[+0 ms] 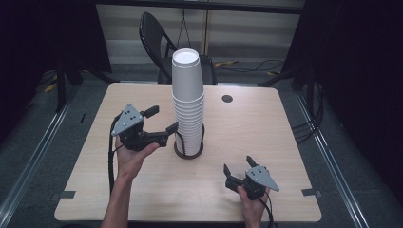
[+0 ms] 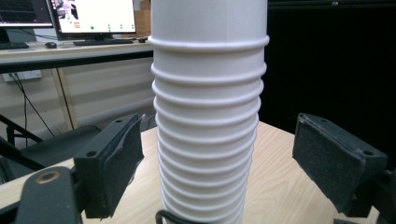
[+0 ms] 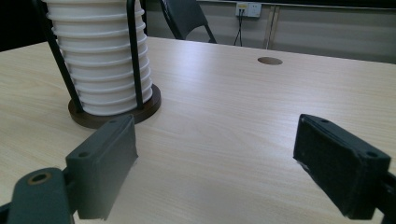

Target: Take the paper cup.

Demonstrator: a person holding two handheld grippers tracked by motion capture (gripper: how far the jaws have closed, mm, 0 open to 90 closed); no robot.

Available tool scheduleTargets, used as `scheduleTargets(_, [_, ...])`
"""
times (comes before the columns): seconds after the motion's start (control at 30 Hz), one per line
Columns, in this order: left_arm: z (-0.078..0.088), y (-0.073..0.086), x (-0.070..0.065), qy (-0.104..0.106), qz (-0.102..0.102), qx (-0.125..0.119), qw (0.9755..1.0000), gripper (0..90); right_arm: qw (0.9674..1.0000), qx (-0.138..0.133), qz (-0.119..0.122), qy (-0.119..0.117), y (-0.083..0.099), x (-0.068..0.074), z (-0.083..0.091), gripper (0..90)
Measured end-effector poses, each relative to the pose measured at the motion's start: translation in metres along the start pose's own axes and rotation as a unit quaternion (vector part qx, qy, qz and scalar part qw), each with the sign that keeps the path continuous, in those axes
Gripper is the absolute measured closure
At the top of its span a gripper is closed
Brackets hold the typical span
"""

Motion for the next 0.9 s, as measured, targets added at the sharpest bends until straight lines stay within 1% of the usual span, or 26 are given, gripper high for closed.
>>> scheduleTargets(0.07, [-0.003, -0.008, 0.0, 0.002, -0.004, -0.004, 1.0, 15.5, 1.0, 0.0, 0.001, 0.0, 0.0, 0.0, 0.0, 13.0])
scheduleTargets(0.1, [-0.004, -0.01, 0.0, 0.003, -0.003, -0.006, 1.0, 15.6, 1.0, 0.0, 0.0, 0.0, 0.0, 0.0, 0.0, 13.0])
scheduleTargets(0.13, [-0.004, -0.01, 0.0, 0.003, -0.003, -0.006, 1.0, 15.5, 1.0, -0.001, 0.001, 0.0, 0.0, 0.0, 0.0, 13.0])
scheduleTargets(0.17, [-0.005, -0.014, 0.001, 0.002, -0.006, -0.002, 1.0, 15.4, 1.0, 0.0, 0.001, 0.0, 0.0, 0.0, 0.0, 13.0])
scheduleTargets(0.23, [-0.005, -0.017, 0.0, 0.006, -0.01, -0.004, 0.9999, 15.5, 1.0, 0.0, 0.001, 0.0, 0.0, 0.0, 0.0, 13.0])
scheduleTargets(0.27, [-0.006, -0.023, -0.001, 0.008, -0.016, -0.003, 0.9998, 15.5, 1.0, 0.0, 0.0, 0.0, 0.0, 0.0, 0.0, 13.0])
scheduleTargets(0.3, [-0.006, -0.023, -0.001, 0.008, -0.016, -0.003, 0.9998, 15.5, 1.0, 0.0, 0.0, 0.0, 0.0, 0.0, 0.0, 13.0])
scheduleTargets(0.4, [-0.008, -0.031, -0.001, 0.014, -0.021, -0.002, 0.9997, 15.4, 1.0, 0.0, 0.0, 0.0, 0.0, 0.0, 0.0, 13.0])
scheduleTargets(0.53, [-0.012, -0.042, -0.001, 0.023, -0.017, -0.006, 0.9996, 15.4, 1.0, 0.0, -0.001, -0.001, 0.0, 0.0, 0.0, 13.1])
scheduleTargets(0.57, [-0.014, -0.046, -0.001, 0.026, -0.018, -0.003, 0.9995, 15.5, 1.0, 0.001, -0.001, -0.002, 0.0, 0.0, 0.0, 13.1])
scheduleTargets(0.67, [-0.018, -0.05, 0.002, 0.022, -0.018, -0.002, 0.9996, 15.4, 1.0, 0.0, -0.001, -0.001, 0.0, 0.0, 0.0, 13.1])
scheduleTargets(0.7, [-0.02, -0.053, 0.003, 0.022, -0.014, -0.004, 0.9997, 15.3, 1.0, 0.001, -0.001, -0.002, 0.0, 0.0, 0.0, 13.1])
scheduleTargets(0.8, [-0.023, -0.056, 0.007, 0.021, -0.012, -0.001, 0.9997, 15.4, 1.0, 0.001, -0.001, -0.002, 0.0, 0.0, 0.0, 13.1])
scheduleTargets(0.83, [-0.024, -0.06, 0.01, 0.017, -0.014, -0.006, 0.9998, 15.5, 1.0, 0.001, -0.001, -0.002, 0.0, 0.0, 0.0, 13.1])
scheduleTargets(0.87, [-0.024, -0.06, 0.01, 0.017, -0.014, -0.006, 0.9998, 15.6, 1.0, 0.001, -0.001, -0.002, 0.0, 0.0, 0.0, 13.1])
scheduleTargets(0.9, [-0.023, -0.064, 0.013, 0.016, -0.008, -0.01, 0.9998, 15.5, 1.0, 0.002, -0.001, -0.003, 0.0, 0.0, 0.0, 13.1])
Point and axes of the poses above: each handheld gripper's, and its own axes: z roughly backward along the jaws, y roughly out of its underside, x roughly to its left, the point moved 10 cm from there along -z, roughly forward along the jaws, and after that the axes turned 1 degree about -y, right-handed, at the moved point
